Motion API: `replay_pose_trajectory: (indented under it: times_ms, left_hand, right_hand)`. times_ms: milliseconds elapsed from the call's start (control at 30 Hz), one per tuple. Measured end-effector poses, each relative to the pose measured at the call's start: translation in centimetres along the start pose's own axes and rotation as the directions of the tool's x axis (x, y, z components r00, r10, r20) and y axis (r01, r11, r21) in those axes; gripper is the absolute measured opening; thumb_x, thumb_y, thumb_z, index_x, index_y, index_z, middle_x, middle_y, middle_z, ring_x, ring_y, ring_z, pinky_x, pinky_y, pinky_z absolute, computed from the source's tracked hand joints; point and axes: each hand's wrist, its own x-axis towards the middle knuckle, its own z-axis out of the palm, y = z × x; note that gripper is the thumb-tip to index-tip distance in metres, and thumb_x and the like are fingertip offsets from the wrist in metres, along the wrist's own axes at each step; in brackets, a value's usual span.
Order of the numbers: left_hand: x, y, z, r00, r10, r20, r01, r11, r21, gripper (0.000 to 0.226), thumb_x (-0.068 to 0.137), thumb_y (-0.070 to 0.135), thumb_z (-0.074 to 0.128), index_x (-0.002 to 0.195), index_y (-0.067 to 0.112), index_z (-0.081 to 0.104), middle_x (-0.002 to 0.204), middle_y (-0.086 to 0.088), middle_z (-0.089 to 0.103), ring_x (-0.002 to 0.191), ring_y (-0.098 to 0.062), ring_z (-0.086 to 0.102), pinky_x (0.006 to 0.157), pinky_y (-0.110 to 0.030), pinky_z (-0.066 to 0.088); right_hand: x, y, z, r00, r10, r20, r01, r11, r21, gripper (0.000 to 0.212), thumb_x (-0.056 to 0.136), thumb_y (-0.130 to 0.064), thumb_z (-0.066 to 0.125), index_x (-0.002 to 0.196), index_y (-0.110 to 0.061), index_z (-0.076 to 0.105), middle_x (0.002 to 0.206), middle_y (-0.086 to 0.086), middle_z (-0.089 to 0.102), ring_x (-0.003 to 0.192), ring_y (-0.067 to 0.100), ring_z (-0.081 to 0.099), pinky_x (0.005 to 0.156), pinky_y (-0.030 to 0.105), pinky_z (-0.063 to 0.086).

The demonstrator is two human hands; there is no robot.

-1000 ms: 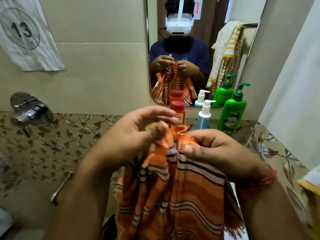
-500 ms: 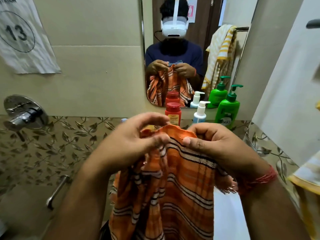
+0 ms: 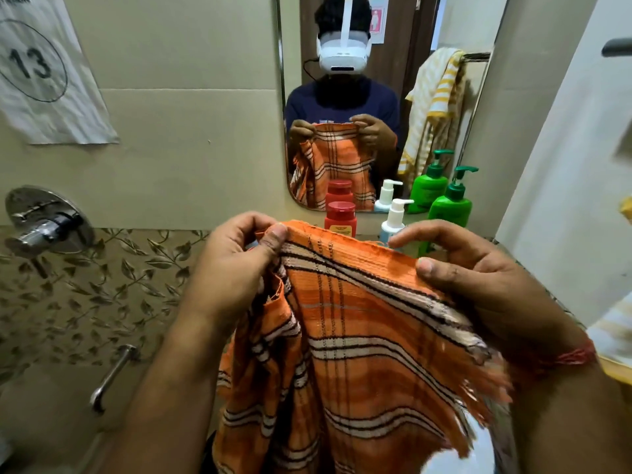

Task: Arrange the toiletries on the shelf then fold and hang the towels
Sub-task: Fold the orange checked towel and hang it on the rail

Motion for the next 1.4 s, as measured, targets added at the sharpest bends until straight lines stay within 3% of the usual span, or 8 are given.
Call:
replay_pose_trajectory:
  times_ms: [267, 567, 667, 800, 967, 1167, 1300, 1400]
  left_hand:
    - [0.0, -0.2, 0.1, 1.0, 0.001, -0.028, -0.001, 1.0, -0.01, 0.021, 0.096, 0.023, 0.063, 0.076, 0.028, 0.07, 0.075, 0.004, 0.073, 0.069, -0.01, 0.069, 0.066, -0.031, 0.054]
    - [-0.4, 0.1, 1.3, 0.996, 0.003, 0.094, -0.003, 1.0, -0.003, 0.012, 0.09, 0.027, 0.066, 0.079, 0.023, 0.067, 0.073, 0.007, 0.07, 0.067, -0.009, 0.066, 0.064, -0.028, 0.053]
    - [-0.6, 0.4, 1.6, 0.989, 0.03, 0.145, -0.033, 0.999, 0.02, 0.011, 0.094, 0.021, 0.065, 0.083, 0.019, 0.066, 0.072, 0.009, 0.069, 0.065, -0.005, 0.064, 0.059, -0.02, 0.051]
    - [-1.2, 1.0, 2.0, 0.971, 0.035, 0.238, -0.031, 0.999, -0.021, 0.017, 0.093, 0.028, 0.061, 0.095, 0.012, 0.065, 0.073, 0.008, 0.07, 0.06, -0.003, 0.063, 0.054, -0.017, 0.05]
    - [-1.4, 0.9, 1.9, 0.952, 0.084, 0.296, -0.075, 0.996, -0.041, 0.044, 0.086, 0.066, 0.044, 0.105, 0.032, 0.065, 0.088, 0.012, 0.066, 0.079, -0.006, 0.065, 0.068, -0.026, 0.052]
    - [-2.2, 2.1, 2.3, 0.93, 0.164, 0.329, -0.107, 0.977, -0.185, 0.042, 0.084, 0.048, 0.045, 0.108, 0.018, 0.061, 0.075, 0.018, 0.065, 0.07, 0.001, 0.063, 0.061, -0.018, 0.051]
    - [-1.9, 1.5, 1.5, 0.923, 0.165, 0.349, -0.096, 0.974, -0.205, 0.018, 0.083, 0.035, 0.068, 0.098, 0.023, 0.067, 0.082, 0.012, 0.063, 0.074, -0.002, 0.063, 0.064, -0.019, 0.052]
    - [-1.8, 0.8, 0.0, 0.886, 0.031, 0.462, 0.019, 0.995, -0.103, 0.029, 0.081, 0.031, 0.081, 0.106, 0.026, 0.069, 0.092, -0.001, 0.068, 0.081, -0.015, 0.069, 0.067, -0.034, 0.058]
  right_hand:
    - [-0.5, 1.2, -0.3, 0.963, -0.061, 0.263, 0.04, 0.996, 0.085, 0.038, 0.087, 0.002, 0.053, 0.122, -0.007, 0.064, 0.104, 0.015, 0.07, 0.088, 0.023, 0.068, 0.072, 0.031, 0.058]
    - [1.6, 0.8, 2.3, 0.987, -0.142, 0.07, 0.155, 0.957, -0.246, 0.017, 0.085, -0.007, 0.063, 0.1, -0.001, 0.068, 0.085, 0.008, 0.075, 0.072, 0.01, 0.07, 0.061, 0.017, 0.053]
    - [2.0, 0.9, 2.7, 0.967, -0.251, 0.043, 0.241, 0.847, -0.474, 0.018, 0.088, -0.027, 0.067, 0.089, -0.011, 0.073, 0.075, -0.011, 0.065, 0.065, 0.002, 0.059, 0.059, 0.013, 0.045]
    - [2.2, 0.5, 3.3, 0.949, -0.285, 0.137, 0.291, 0.621, -0.728, 0.017, 0.09, -0.044, 0.063, 0.083, -0.029, 0.067, 0.1, -0.016, 0.047, 0.1, 0.006, 0.053, 0.081, 0.013, 0.045]
    - [2.6, 1.4, 5.1, 0.956, -0.275, 0.105, 0.28, 0.737, -0.616, 0.015, 0.09, -0.035, 0.064, 0.078, -0.025, 0.066, 0.117, -0.007, 0.05, 0.119, 0.003, 0.051, 0.093, 0.013, 0.043]
    - [3.5, 3.7, 5.8, 0.982, -0.172, 0.08, 0.19, 0.896, -0.402, 0.022, 0.091, -0.031, 0.064, 0.085, -0.011, 0.067, 0.099, 0.011, 0.06, 0.096, 0.032, 0.062, 0.082, 0.054, 0.055]
    - [3.3, 3.7, 6.1, 0.986, -0.167, 0.021, 0.165, 0.93, -0.328, 0.02, 0.092, -0.028, 0.061, 0.08, -0.012, 0.064, 0.078, 0.008, 0.062, 0.072, 0.018, 0.061, 0.062, 0.028, 0.049]
    - [3.0, 3.6, 5.9, 0.977, -0.208, -0.042, 0.184, 0.929, -0.322, 0.021, 0.093, -0.028, 0.059, 0.08, -0.012, 0.064, 0.075, 0.006, 0.061, 0.072, 0.016, 0.06, 0.065, 0.032, 0.049]
